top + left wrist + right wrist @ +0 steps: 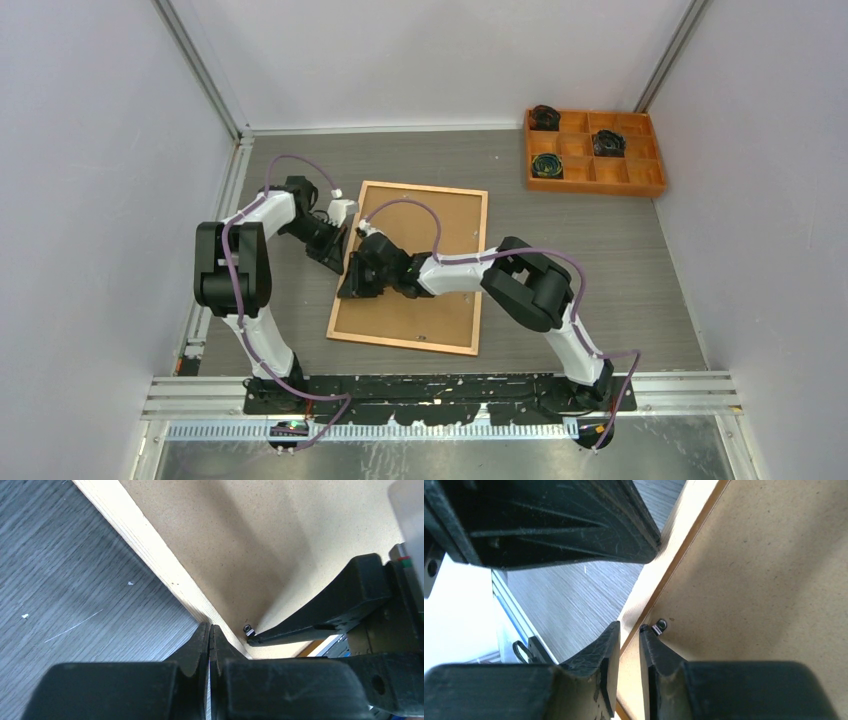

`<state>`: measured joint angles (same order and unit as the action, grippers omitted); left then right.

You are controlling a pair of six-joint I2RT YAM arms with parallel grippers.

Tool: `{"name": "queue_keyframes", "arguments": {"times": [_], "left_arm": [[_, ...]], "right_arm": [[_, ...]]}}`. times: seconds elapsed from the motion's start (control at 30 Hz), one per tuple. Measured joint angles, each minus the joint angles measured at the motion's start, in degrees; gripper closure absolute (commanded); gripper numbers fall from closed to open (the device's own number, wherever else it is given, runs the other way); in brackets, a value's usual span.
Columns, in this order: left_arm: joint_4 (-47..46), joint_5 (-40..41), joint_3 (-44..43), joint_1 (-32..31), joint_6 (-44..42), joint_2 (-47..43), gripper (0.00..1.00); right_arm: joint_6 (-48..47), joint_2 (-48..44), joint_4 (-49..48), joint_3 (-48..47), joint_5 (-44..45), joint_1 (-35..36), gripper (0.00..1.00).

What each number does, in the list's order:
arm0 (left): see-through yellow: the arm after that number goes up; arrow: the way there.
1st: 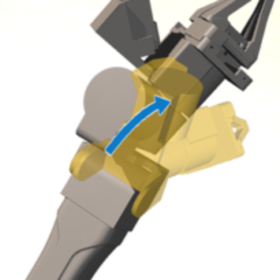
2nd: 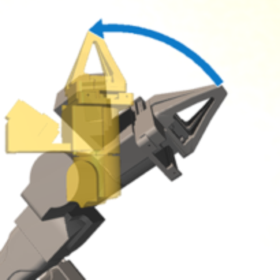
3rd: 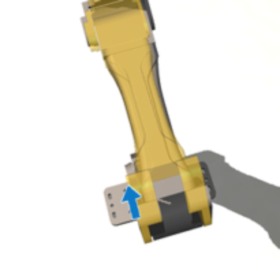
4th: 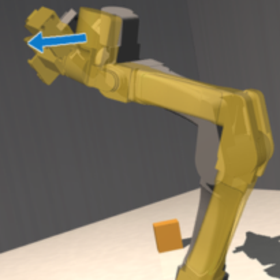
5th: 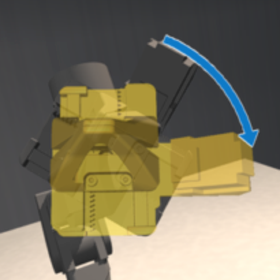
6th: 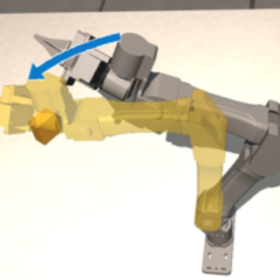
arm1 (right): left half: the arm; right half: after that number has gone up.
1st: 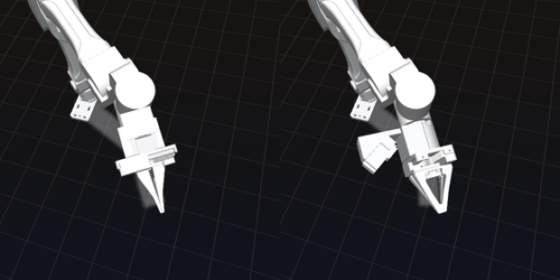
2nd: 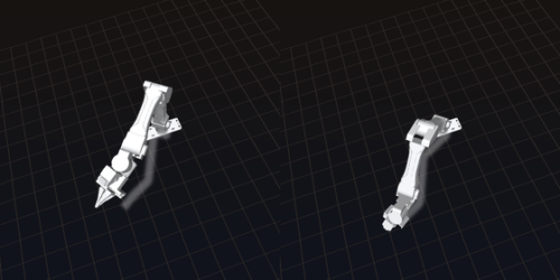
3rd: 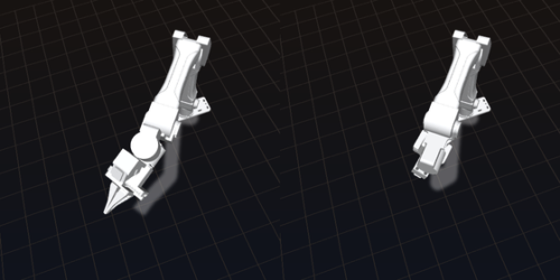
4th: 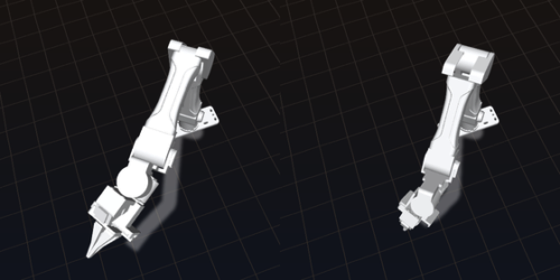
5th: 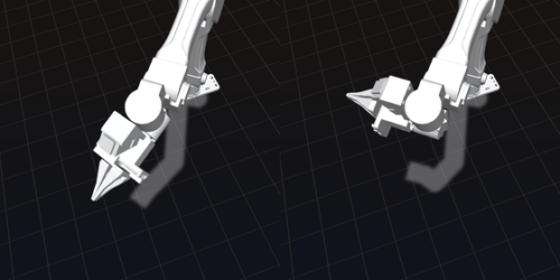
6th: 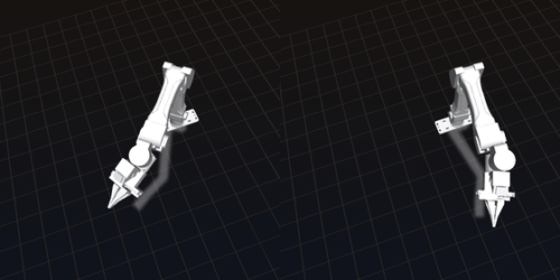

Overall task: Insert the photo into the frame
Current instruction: Install the photo frame at the center of the board.

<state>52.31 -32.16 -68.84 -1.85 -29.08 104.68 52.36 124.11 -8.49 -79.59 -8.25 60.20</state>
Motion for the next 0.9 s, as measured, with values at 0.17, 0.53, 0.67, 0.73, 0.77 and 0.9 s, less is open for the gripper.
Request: {"name": "queue_keyframes", "arguments": {"times": [0.17, 0.53, 0.67, 0.73, 0.77, 0.9], "left_arm": [[0.02, 0.0, 0.0, 0.0, 0.0, 0.0, 1.0], [0.04, 0.0, -0.02, 0.0, 0.02, 0.0, 0.99], [0.04, 0.0, -0.02, 0.0, 0.02, 0.0, 0.99], [0.04, 0.0, -0.02, 0.0, 0.02, 0.0, 0.99], [0.04, 0.0, -0.02, 0.0, 0.02, 0.0, 0.99], [0.04, 0.0, -0.02, 0.0, 0.02, 0.0, 0.99]], "right_arm": [[-1.2, -3.04, -1.4, 4.11, -1.38, -0.31, 0.69], [-1.46, -5.33, -2.16, 5.88, -1.88, -0.44, 0.68], [-1.84, -4.81, -1.42, 5.88, -0.81, -0.44, 0.69], [-2.32, -4.46, -0.68, 5.88, -0.2, -0.44, 0.69], [-2.38, -4.28, -0.48, 5.79, -0.04, -0.44, 0.69], [-2.99, -3.65, 0.02, 4.55, 0.9, -0.44, 0.68]]}}
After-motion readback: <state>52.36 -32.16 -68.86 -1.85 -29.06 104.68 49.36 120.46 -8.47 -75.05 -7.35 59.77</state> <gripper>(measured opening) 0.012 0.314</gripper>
